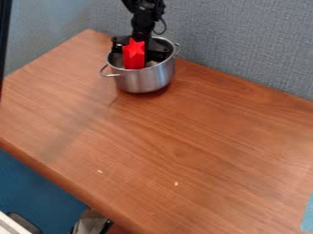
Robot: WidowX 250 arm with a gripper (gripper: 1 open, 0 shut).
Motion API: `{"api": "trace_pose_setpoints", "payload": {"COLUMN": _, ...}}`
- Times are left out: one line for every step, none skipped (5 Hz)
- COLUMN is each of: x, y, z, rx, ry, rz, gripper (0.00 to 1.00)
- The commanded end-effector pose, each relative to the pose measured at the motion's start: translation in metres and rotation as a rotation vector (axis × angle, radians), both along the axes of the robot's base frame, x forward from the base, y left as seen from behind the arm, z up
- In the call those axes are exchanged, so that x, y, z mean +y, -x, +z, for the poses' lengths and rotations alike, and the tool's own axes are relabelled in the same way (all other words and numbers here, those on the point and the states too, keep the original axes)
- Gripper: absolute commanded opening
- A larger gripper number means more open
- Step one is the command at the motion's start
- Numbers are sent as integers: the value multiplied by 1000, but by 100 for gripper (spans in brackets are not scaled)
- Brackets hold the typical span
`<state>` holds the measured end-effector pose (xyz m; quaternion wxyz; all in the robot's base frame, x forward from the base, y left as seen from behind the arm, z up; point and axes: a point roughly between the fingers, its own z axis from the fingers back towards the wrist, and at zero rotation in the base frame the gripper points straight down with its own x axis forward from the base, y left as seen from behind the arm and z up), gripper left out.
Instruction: Put the red object in the metal pot
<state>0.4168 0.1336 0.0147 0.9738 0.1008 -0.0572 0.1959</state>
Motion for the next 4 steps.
{"api": "trace_pose_setpoints", "payload": {"x": 6, "y": 1, "z": -2, "rx": -1, "ry": -8, "rz": 7, "gripper": 0}}
{"api": "trace_pose_setpoints", "payload": {"x": 7, "y": 2, "z": -6, "rx": 5, "ry": -7, "rz": 8, "gripper": 0}}
{"api": "trace_pose_setpoints", "payload": {"x": 7, "y": 3, "z": -8, "rx": 12, "ry": -6, "rz": 9, "gripper": 0}}
{"api": "trace_pose_setpoints", "payload": {"x": 8, "y": 4, "z": -10, "rx": 20, "ry": -4, "rz": 10, "gripper": 0}}
